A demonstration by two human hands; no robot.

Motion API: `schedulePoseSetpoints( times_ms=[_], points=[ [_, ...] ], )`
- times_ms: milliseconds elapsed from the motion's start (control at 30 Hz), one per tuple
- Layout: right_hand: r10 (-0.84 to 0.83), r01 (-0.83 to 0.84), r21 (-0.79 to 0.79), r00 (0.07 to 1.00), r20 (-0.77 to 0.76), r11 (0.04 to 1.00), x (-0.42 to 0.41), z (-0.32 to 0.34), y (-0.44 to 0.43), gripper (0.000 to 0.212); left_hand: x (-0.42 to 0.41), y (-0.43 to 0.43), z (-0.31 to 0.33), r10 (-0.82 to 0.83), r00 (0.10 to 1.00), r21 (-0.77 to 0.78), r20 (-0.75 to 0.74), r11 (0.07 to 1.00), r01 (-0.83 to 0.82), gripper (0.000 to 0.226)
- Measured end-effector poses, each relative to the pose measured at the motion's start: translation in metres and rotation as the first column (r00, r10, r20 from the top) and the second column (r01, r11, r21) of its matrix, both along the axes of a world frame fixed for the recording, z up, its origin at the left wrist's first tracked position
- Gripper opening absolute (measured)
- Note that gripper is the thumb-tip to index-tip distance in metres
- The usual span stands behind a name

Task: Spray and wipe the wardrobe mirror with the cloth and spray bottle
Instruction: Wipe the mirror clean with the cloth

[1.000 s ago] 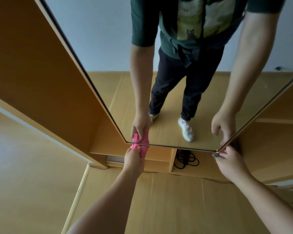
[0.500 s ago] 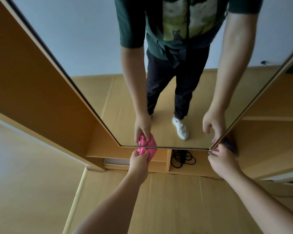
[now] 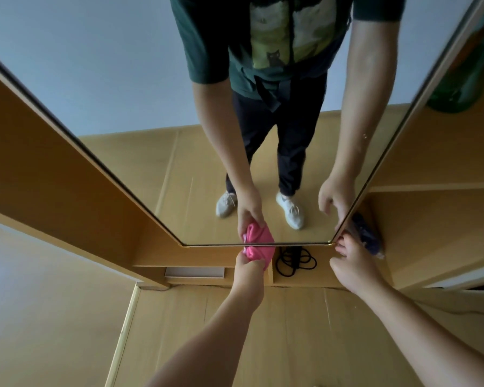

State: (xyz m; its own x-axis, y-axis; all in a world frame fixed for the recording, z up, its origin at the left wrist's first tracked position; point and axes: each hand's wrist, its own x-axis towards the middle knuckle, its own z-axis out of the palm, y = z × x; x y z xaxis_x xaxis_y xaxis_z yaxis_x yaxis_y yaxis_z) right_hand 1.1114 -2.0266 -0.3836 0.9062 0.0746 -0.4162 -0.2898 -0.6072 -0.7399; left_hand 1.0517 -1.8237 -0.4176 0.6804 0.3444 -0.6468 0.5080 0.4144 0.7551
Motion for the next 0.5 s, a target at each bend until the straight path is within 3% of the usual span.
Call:
schedulePoseSetpoints(
  times_ms=[500],
  points=[
    [0.084,-0.084,0.061,0.996,0.003,0.995,0.0,0.001,-0.018,0.073,0.014,-0.07,0.008,-0.109,0.994,0.045,-0.024,0.993,0.11,0.044]
  ],
)
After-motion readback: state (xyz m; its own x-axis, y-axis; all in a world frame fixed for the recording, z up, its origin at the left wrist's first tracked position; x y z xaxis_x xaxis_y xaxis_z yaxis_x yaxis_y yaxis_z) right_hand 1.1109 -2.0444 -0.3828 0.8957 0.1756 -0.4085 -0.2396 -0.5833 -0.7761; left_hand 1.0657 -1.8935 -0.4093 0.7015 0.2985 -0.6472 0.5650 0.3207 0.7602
